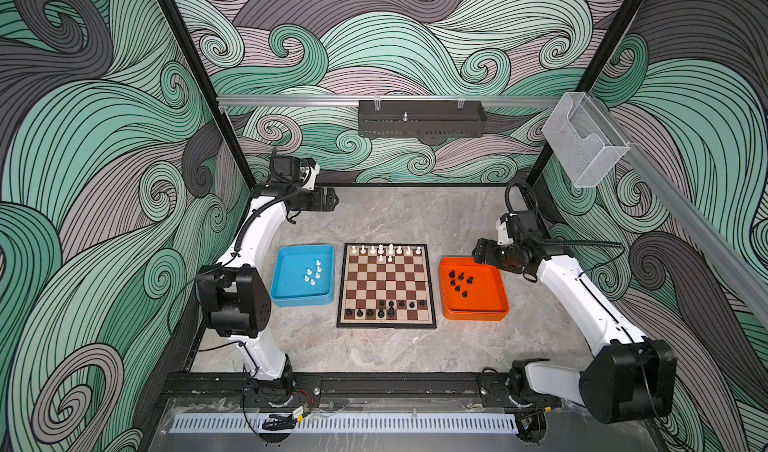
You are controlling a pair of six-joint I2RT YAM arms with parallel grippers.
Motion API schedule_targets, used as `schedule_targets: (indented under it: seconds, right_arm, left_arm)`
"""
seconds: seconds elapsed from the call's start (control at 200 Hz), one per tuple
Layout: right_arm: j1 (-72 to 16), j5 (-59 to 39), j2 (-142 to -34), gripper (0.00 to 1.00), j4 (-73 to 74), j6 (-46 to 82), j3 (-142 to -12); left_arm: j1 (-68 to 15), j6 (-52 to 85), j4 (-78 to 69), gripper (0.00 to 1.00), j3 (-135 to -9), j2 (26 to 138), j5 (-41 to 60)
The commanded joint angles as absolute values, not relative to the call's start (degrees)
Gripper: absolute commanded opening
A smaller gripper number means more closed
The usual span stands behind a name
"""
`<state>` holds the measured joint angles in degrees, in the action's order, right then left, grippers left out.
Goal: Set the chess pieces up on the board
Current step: 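Raise both arms and move the right gripper over the orange tray, then lower the open right gripper onto a black piece in the orange tray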
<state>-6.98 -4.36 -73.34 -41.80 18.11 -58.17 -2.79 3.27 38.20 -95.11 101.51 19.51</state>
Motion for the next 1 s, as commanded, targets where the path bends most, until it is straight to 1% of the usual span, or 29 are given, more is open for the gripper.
schedule_targets:
  seconds: [0.0,0.055,0.11,0.22,0.44,0.615,0.881,0.996]
  right_arm:
    - [-7.6,-3.7,-74.28,0.77,-46.37,18.9,-57.71]
    - [-7.73,-3.6,-75.66,0.73,-47.19,18.6,-58.06]
    - [-7.82,-3.28,-77.3,0.71,-48.15,18.28,-58.8]
    - [-8.09,-1.83,-80.15,0.67,-48.3,17.88,-59.7]
    - [-8.35,-3.14,-87.13,0.65,-47.6,16.42,-61.67]
    - [-8.53,-1.74,-90.71,0.62,-46.79,15.55,-63.7]
    - [-8.52,-2.61,-95.62,0.51,-46.05,14.5,-64.96]
    - [-8.53,-2.62,-96.26,0.49,-45.86,14.22,-64.65]
  left_arm:
    - [-3.74,8.25,39.38,0.99,-100.49,107.04,27.17]
    - [-4.7,7.42,43.93,0.99,-105.69,110.43,27.06]
    - [-5.65,6.61,47.54,0.99,-109.76,113.18,25.54]
    - [-6.14,6.49,49.75,0.99,-112.74,116.05,25.98]
    - [-6.3,7.05,47.45,0.99,-108.25,113.39,26.12]
    - [-6.72,6.81,45.71,0.99,-104.74,111.34,25.5]
    - [-7.35,6.33,46.12,0.99,-104.41,110.66,24.45]
    - [-7.39,6.22,46.16,0.99,-104.07,110.07,23.73]
